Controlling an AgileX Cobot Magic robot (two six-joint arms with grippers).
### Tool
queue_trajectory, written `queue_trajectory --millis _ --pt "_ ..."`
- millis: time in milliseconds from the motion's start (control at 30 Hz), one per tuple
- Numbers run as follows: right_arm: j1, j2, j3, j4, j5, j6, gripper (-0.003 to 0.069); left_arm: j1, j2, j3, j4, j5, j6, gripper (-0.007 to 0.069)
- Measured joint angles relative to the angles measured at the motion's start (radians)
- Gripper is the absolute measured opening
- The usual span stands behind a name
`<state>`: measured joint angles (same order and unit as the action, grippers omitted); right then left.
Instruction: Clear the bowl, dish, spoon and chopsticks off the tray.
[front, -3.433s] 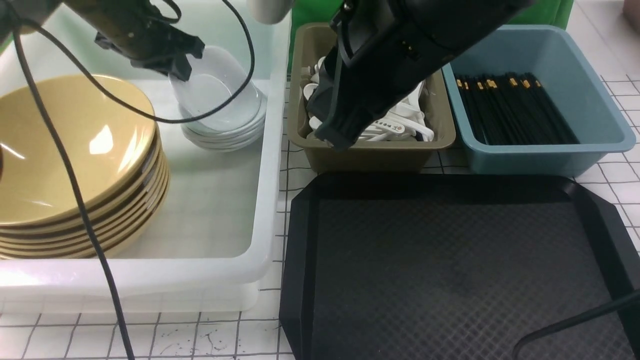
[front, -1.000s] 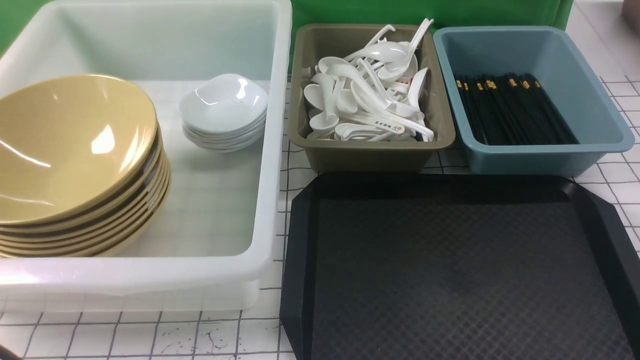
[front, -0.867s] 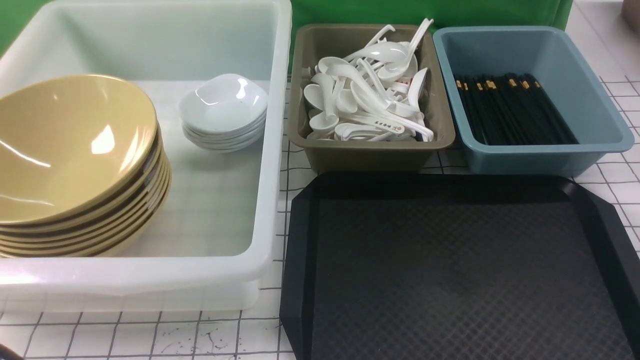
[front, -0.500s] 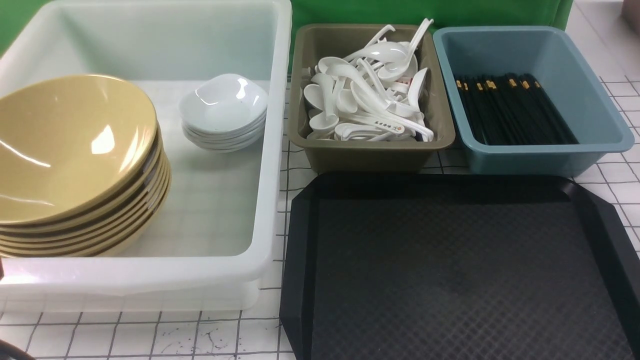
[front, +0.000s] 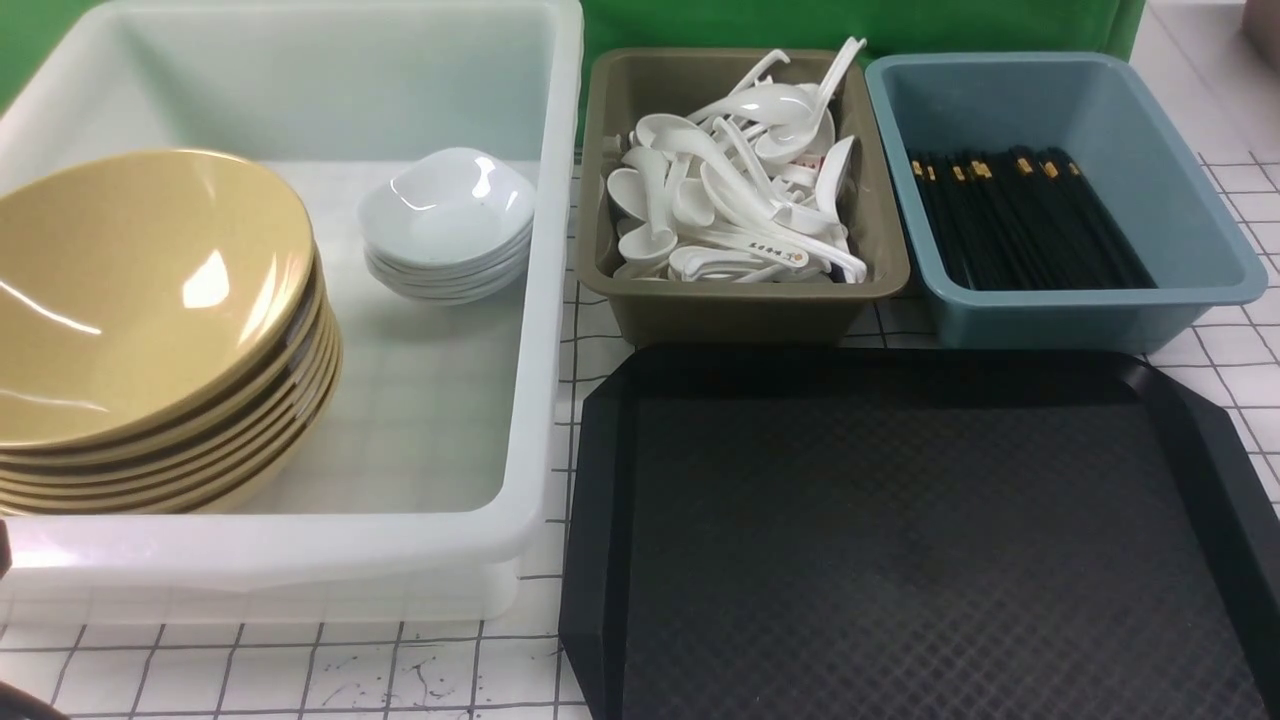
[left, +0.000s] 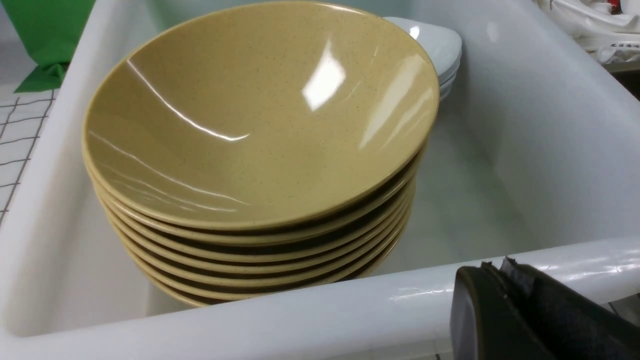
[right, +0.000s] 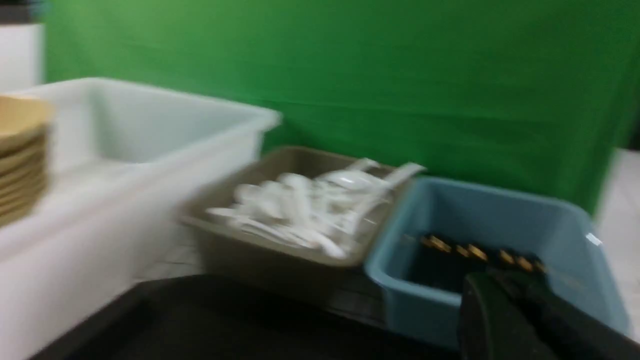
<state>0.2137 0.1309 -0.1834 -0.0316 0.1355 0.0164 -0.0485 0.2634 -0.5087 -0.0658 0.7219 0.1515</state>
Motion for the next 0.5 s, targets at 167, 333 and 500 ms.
queue_trajectory --millis 167,333,500 --pt "-0.217 -0.105 0.193 -0.06 -0.014 0.12 0.0035 0.0 0.0 0.0 0.0 0.0 0.0 -0.0006" --pt "-0.277 -0.142 0.211 -0.094 0.053 0.188 0.0035 0.0 0.0 0.0 0.0 0.001 0.0 -0.0006" --pt "-0.281 -0.142 0.211 -0.109 0.145 0.194 0.0035 0.0 0.0 0.0 0.0 0.001 0.0 -0.0006"
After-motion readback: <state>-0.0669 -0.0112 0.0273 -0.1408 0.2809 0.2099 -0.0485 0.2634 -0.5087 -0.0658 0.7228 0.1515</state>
